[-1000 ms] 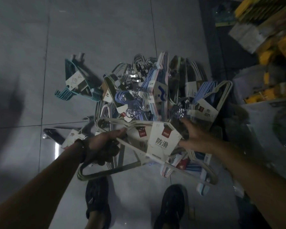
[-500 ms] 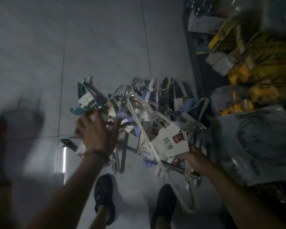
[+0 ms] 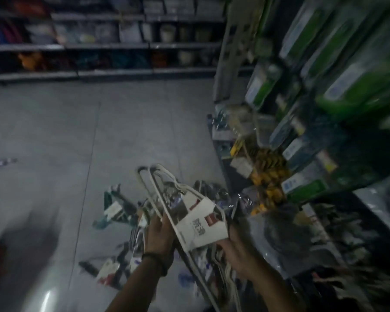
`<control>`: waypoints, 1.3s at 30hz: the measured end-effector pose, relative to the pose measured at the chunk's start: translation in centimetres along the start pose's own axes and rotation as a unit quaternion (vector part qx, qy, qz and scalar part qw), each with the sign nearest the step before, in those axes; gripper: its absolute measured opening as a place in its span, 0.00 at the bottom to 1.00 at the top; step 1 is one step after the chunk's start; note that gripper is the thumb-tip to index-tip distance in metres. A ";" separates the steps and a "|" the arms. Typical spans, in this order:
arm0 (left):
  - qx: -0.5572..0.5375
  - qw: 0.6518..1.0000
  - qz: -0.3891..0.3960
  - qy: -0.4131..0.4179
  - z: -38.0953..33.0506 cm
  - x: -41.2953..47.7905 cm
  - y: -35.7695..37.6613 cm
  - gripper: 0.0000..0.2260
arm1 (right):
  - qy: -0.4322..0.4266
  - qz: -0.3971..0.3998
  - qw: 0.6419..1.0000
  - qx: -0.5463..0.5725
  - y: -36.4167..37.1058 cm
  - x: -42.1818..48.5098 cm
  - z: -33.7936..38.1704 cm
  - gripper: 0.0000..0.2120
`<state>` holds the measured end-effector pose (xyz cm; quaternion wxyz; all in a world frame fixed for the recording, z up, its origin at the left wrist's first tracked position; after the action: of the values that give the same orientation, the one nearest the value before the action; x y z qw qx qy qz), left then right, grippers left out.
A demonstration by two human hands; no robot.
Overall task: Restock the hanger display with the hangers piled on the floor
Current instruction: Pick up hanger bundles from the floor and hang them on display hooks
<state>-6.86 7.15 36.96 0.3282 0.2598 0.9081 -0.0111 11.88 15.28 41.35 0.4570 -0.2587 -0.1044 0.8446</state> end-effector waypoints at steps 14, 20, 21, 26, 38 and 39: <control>0.110 0.943 0.311 -0.037 -8.2 -15.1 9.1 0.12 | 0.038 -0.227 0.970 0.084 -6.7 -18.2 9.7 0.28; 0.149 0.909 0.389 0.022 -7.2 -26.4 14.8 0.13 | 0.096 -0.322 0.905 -0.262 -15.3 -33.1 12.4 0.18; 0.159 0.899 0.406 0.033 -6.7 -28.6 15.7 0.13 | 0.093 -0.371 0.880 -0.281 -16.4 -35.4 12.4 0.18; 0.169 0.835 0.519 0.075 -3.2 -42.9 18.4 0.08 | 0.066 -0.632 0.701 -0.324 -21.7 -47.6 15.1 0.15; 0.266 0.638 0.720 0.064 5.6 -70.0 17.4 0.35 | 0.186 -0.630 0.674 -0.338 -33.4 -66.7 6.2 0.06; 0.267 0.649 0.710 0.057 5.8 -70.7 17.6 0.36 | 0.180 -0.630 0.684 -0.321 -34.2 -67.7 5.4 0.07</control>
<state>50.90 -11.62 77.58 0.0999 0.9016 0.4209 -0.0023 63.91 -21.19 83.14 0.7804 -0.4098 -0.4229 0.2103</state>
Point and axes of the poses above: each hand's wrist, its own x-axis towards the middle knuckle, its own y-axis out of the palm, z = x × y, the point moved 5 cm from there along x, towards the middle knuckle, and after that the axes turned 10 degrees about -z, right-handed, at the moved point
